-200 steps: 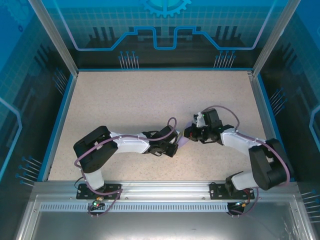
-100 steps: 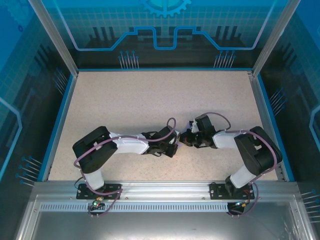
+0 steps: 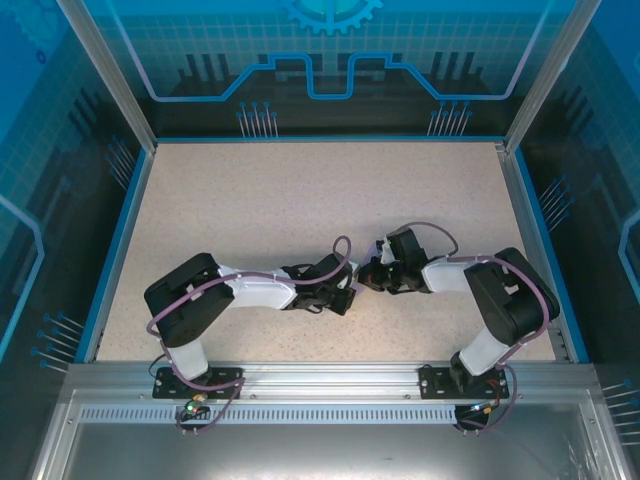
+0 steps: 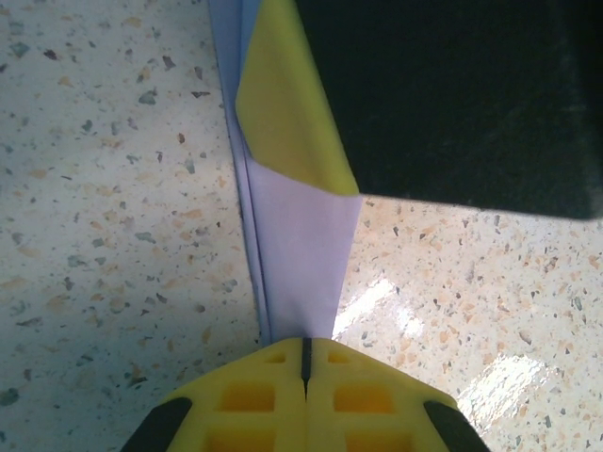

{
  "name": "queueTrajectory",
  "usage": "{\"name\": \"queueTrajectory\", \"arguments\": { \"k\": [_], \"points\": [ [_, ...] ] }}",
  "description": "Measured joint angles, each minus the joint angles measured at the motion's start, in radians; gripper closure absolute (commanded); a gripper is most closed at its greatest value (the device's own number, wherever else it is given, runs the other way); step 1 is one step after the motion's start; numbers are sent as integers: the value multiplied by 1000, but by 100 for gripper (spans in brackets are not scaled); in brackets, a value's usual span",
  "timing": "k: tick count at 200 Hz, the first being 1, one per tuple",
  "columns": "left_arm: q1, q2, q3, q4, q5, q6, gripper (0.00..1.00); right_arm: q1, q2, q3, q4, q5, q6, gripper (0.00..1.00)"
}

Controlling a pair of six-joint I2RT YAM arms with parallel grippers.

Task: Fold a paper plane with a square sheet of paper (pick it up from the middle)
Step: Fold the wing for the fifth time at the center of the table.

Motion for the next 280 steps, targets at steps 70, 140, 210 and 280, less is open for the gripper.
{"name": "queueTrajectory", "arguments": {
  "k": [70,140,210,280],
  "points": [
    [0,0,0,0,0,0,100,-71,35,56,-54,-9,-59,98],
    [0,-1,-6,12,-1,0,100,-145,60,102,-79,-23,-103,98],
    [3,-1,-6,14,0,0,100,-88,-54,92,-78,-89,-70,97],
    [3,-1,-6,16,0,0,100,-31,71,90,-13,-90,-27,98]
  ]
}}
